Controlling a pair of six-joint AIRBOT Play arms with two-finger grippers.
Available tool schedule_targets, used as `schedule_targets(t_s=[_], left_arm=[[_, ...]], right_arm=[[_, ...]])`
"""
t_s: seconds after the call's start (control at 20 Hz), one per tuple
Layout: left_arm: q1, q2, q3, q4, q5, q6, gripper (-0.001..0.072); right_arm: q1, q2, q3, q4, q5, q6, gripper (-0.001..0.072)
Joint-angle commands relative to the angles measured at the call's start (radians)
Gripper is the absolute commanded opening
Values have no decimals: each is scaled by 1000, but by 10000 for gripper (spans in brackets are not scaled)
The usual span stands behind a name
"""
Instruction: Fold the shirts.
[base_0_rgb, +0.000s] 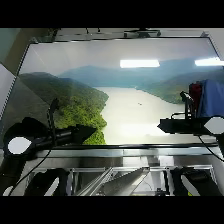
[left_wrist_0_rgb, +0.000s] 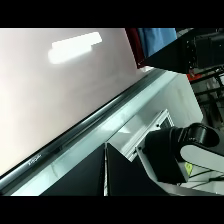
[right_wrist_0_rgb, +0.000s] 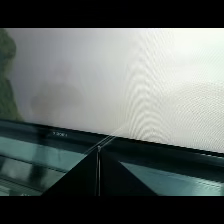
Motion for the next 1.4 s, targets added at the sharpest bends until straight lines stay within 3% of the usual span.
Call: schedule_targets(t_s=[0.0,0.1,0.15,0.3,0.35,0.4,0.5,0.6,0.65,0.75,0.8,1.35], left_arm=[[2,1,0,-8,61,-42,-3],[24,1,9,22,91,-54,-4],[67,1,32,72,77,-109,-5],[312,1,193,480,-102,-211,-3],[410,1,244,630,-175,-214,67],[523,1,293,792,-232,-214,343],[743,-7,344,1037,-203,-214,374],[892,-58,349,1071,-112,-342,720],[940,-105,349,1051,-110,-374,720],[998,-225,349,1038,-148,-367,720],[1015,-287,349,1070,-178,-357,720],[1022,-734,350,1241,-207,-354,720]], right_arm=[[1,-8,0,5,-46,-6,19],[1,-19,0,12,-79,-6,19],[1,-25,0,12,-88,-7,18],[1,-47,0,28,-90,-59,18],[1,-49,0,31,-90,-59,19],[1,-50,0,31,-94,-59,19],[1,-50,0,31,-108,-59,23],[3,-50,0,37,-126,-60,28],[5,-50,0,37,-131,-66,53],[5,-50,0,37,-131,-99,488],[5,-51,0,37,-131,-105,531],[5,-77,0,38,-160,-104,531]])
